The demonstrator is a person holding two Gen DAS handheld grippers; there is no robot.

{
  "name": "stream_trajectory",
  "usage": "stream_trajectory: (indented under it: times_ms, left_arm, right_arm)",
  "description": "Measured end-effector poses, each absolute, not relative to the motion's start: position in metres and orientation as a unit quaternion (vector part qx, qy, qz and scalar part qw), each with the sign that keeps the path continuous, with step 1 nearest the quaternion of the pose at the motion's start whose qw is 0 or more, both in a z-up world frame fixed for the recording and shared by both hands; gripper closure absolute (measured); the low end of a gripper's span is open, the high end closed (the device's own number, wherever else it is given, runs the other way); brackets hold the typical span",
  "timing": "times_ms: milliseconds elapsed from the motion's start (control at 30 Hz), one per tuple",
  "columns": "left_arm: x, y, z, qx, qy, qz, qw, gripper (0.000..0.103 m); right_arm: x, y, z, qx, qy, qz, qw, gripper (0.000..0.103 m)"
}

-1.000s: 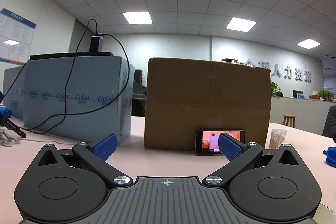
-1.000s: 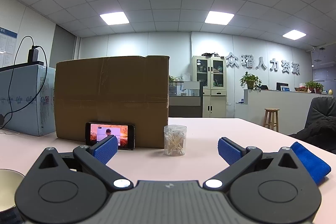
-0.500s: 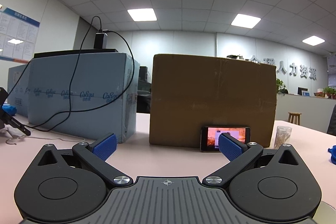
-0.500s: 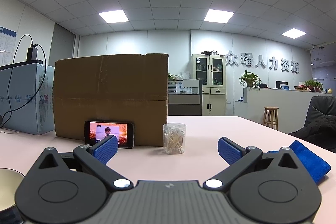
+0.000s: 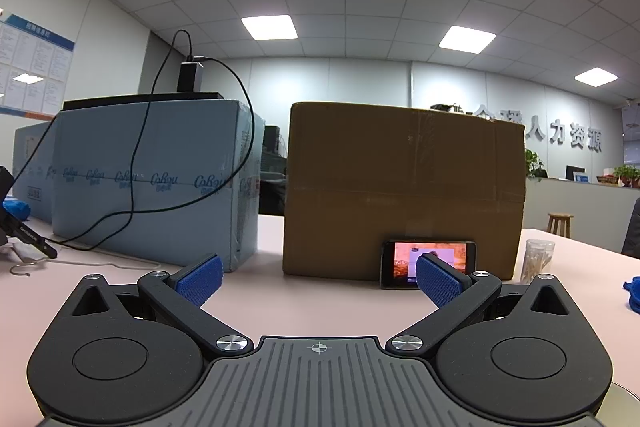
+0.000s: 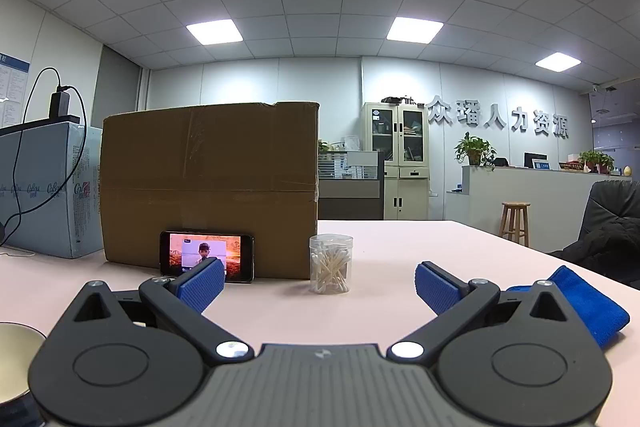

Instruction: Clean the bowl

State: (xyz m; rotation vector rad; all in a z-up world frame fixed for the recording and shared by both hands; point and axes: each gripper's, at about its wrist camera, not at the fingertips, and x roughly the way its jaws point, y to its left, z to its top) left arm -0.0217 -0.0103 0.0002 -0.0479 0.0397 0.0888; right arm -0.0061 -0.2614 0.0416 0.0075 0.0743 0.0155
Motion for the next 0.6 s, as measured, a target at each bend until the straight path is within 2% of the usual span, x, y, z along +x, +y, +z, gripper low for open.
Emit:
stream_trajectory:
  times_ms: [600]
  left_arm:
    - [-0.0222, -0.0089, -0.0006, -0.03, 0.023, 0.043, 0.998, 0.0]
  right_arm:
    - [-0.0051, -0.2599, 0.0426, 0.004, 0.038, 0.008, 0.999, 0.0]
